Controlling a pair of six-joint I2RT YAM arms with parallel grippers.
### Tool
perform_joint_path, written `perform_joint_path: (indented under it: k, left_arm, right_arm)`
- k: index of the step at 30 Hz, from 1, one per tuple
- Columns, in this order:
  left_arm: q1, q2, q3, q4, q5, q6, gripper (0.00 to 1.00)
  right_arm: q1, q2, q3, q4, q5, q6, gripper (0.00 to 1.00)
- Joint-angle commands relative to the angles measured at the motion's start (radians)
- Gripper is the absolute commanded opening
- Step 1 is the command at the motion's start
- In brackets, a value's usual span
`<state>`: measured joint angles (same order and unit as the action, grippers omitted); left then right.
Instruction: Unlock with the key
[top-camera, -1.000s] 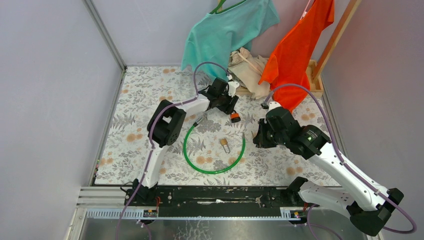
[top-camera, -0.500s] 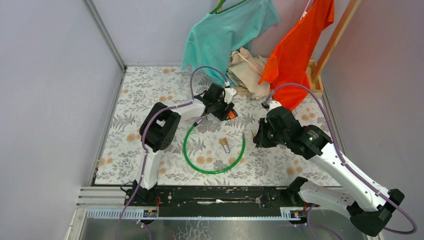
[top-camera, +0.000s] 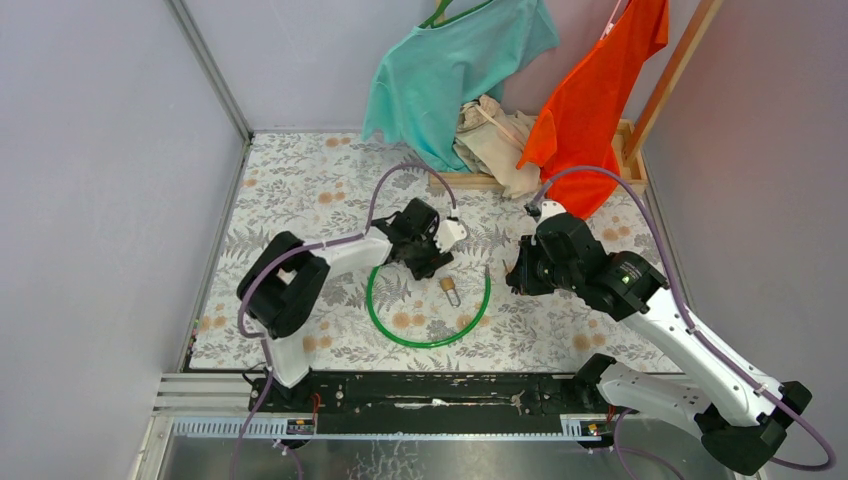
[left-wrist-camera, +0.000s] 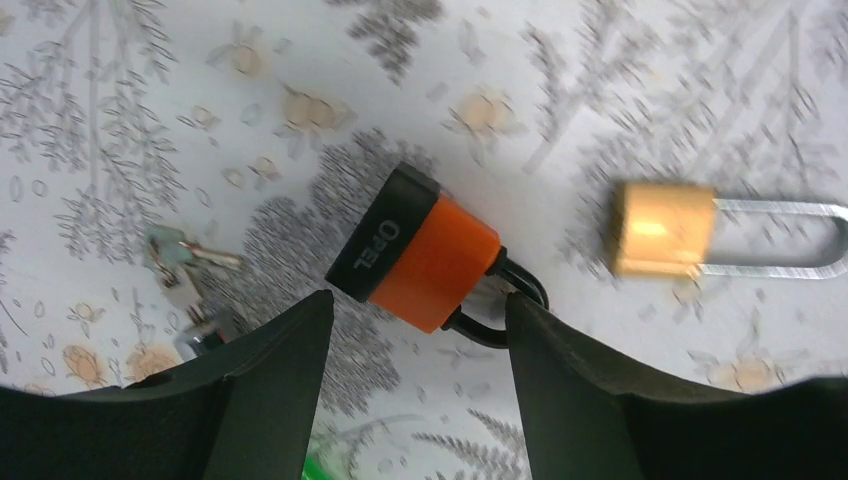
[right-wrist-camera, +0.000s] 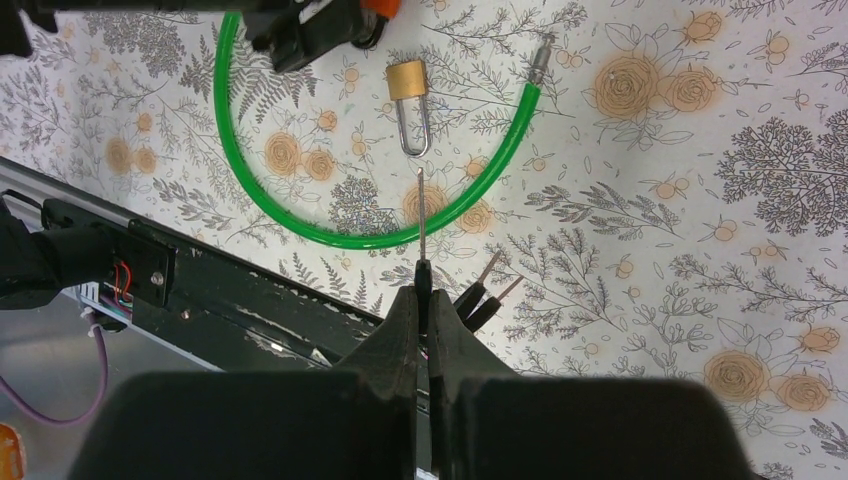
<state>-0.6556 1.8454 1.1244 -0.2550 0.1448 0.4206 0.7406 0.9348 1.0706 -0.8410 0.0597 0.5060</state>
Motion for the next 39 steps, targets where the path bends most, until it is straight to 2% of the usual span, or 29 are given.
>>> perform_joint_path:
  k: [1,8,15,19,21,27,33,39]
  left_arm:
    - [-0.016,-0.092,-0.08,-0.069,-0.013,0.132,0.71]
    - [-0.016,-0.224,-0.161,-0.105,-0.054,0.208,0.73]
    - [-0.017,-0.266,-0.057,-0.223,0.054,0.085,0.8]
    - [-0.02,-0.245,-0.066,-0.247,0.13,0.051,0.82]
    - [-0.03,-0.232,-0.093,-0.22,0.112,0.035,0.82]
    - [-0.065,-0.232,-0.158,-0.154,0.053,-0.01,0.69]
    - [-0.082,-0.244,-0.182,-0.147,0.094,0.014,0.52]
    - [-0.084,-0.222,-0.205,-0.108,0.092,0.046,0.46]
  right_arm:
    - [0.005,0.001,0.038,0.019,-0.017,0.005,0.0]
    - [0.006,0.028,0.04,0.029,-0.037,0.0,0.0]
    - [0.006,0.059,0.047,0.049,-0.039,-0.008,0.0]
    - [0.005,0.066,0.048,0.05,-0.033,-0.011,0.0]
    - [0.005,0.071,0.048,0.05,-0.029,-0.015,0.0]
    - [0.006,0.079,0.052,0.044,-0.016,-0.022,0.0]
    - [0.006,0.088,0.05,0.05,-0.015,-0.019,0.0]
    - [0.006,0.087,0.05,0.049,-0.011,-0.018,0.0]
